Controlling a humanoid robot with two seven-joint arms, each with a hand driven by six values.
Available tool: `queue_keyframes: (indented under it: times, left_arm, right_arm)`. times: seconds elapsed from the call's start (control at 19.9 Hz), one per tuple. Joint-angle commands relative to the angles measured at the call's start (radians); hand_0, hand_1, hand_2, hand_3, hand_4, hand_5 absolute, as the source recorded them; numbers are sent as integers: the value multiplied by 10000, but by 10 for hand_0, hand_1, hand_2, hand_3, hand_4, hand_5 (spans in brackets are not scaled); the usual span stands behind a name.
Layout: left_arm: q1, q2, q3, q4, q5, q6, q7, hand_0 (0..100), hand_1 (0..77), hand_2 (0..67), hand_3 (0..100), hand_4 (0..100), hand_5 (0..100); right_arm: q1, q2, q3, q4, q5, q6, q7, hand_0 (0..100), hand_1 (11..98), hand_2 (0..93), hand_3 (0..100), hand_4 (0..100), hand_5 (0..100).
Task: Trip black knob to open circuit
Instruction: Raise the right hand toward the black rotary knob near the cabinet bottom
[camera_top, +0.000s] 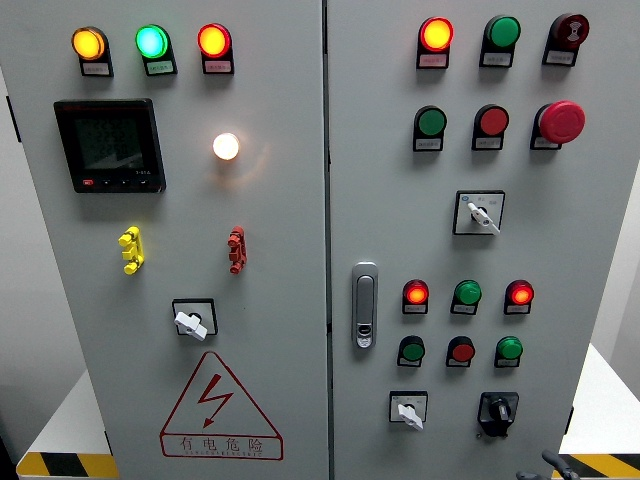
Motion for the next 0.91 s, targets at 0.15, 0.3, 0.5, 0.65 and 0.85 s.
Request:
queue_keyframes:
  times: [0.15, 0.3, 0.5, 0.65, 0.85]
  left_arm:
    - [4, 1, -7, 6, 0, 0, 0, 0, 33, 127, 214, 66, 16]
    - [4, 1, 8, 6, 0, 0, 0, 0, 33, 127, 214, 66, 16]
    - [4, 1, 8, 6, 0, 0, 0, 0, 35, 127, 214, 66, 16]
    - [4, 1, 8, -9, 0, 0, 0, 0, 35, 127, 214, 66, 16]
    - [4, 1, -7, 6, 0, 0, 0, 0, 36, 127, 214, 66, 16]
  right_arm:
    - [69, 104, -414, 355, -31, -66, -129, 745, 431, 66, 408, 363, 567]
    - [85, 104, -459, 402, -62, -66, -144, 749, 430, 66, 410, 367, 570]
    - [207, 149, -536, 295, -62, -66, -144, 753, 428, 66, 413, 374, 577]
    - [269, 134, -506, 96, -62, -66, -144, 755, 428, 66, 414, 377, 578]
    - [528, 119, -430, -272, -62, -66, -144, 758, 426, 66, 416, 379, 578]
